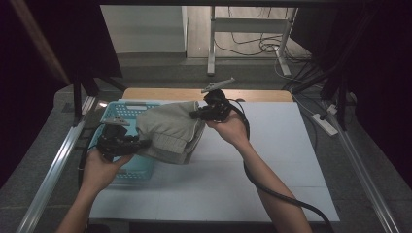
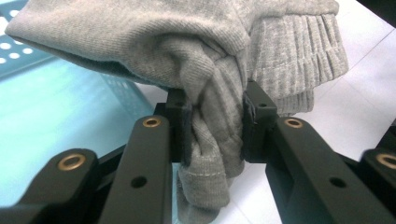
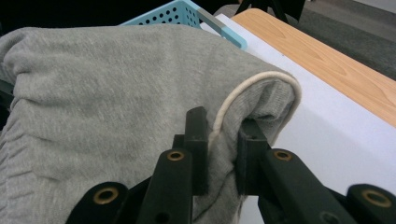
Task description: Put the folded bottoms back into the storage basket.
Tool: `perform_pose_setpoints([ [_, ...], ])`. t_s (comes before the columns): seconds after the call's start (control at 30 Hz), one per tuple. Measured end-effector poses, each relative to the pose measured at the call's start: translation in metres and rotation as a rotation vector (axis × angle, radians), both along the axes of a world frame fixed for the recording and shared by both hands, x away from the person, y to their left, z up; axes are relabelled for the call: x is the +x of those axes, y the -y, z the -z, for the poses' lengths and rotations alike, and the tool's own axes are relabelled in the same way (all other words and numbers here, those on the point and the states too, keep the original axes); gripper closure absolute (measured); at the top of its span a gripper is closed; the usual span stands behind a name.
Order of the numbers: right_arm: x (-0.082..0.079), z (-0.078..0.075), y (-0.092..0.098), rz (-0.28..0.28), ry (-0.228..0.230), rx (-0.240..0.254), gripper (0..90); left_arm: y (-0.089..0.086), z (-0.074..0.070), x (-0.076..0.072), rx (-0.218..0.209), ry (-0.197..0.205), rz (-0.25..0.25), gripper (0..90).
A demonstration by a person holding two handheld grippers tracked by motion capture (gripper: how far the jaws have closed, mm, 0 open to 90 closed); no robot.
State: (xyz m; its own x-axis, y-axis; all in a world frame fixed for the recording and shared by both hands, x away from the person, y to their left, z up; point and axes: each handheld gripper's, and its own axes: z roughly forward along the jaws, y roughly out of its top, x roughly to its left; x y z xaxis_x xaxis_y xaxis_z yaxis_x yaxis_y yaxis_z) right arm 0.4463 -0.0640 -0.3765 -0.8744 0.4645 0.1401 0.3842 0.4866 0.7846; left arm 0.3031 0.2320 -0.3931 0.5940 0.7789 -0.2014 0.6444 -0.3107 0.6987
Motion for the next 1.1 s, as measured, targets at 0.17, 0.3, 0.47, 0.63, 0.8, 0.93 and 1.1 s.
perform_pose_setpoints([
  [0.17, 0.001, -0.005, -0.014, -0.011, 0.003, 0.008, 78.4, -0.014, -0.007, -0.005, 0.008, 0.015, -0.019, 69.1],
  [0.3, 0.001, -0.007, -0.023, -0.018, 0.006, 0.011, 78.4, -0.023, -0.009, -0.007, -0.001, 0.017, -0.033, 69.1],
  [0.47, 0.003, -0.009, -0.042, -0.032, 0.009, 0.003, 78.4, -0.038, -0.011, -0.009, -0.018, 0.015, -0.053, 69.1],
  [0.63, 0.005, -0.01, -0.053, -0.04, 0.009, -0.002, 78.4, -0.053, -0.014, -0.01, -0.028, 0.007, -0.067, 69.1],
  [0.8, 0.006, -0.011, -0.068, -0.051, 0.006, -0.004, 78.4, -0.066, -0.016, -0.01, -0.017, 0.004, -0.083, 69.2],
  [0.93, 0.008, -0.009, -0.08, -0.06, 0.006, -0.004, 78.4, -0.077, -0.018, -0.011, -0.008, 0.004, -0.101, 69.1],
  [1.1, 0.01, -0.008, -0.096, -0.067, 0.002, -0.002, 78.4, -0.093, -0.016, -0.011, -0.005, 0.006, -0.133, 69.1],
])
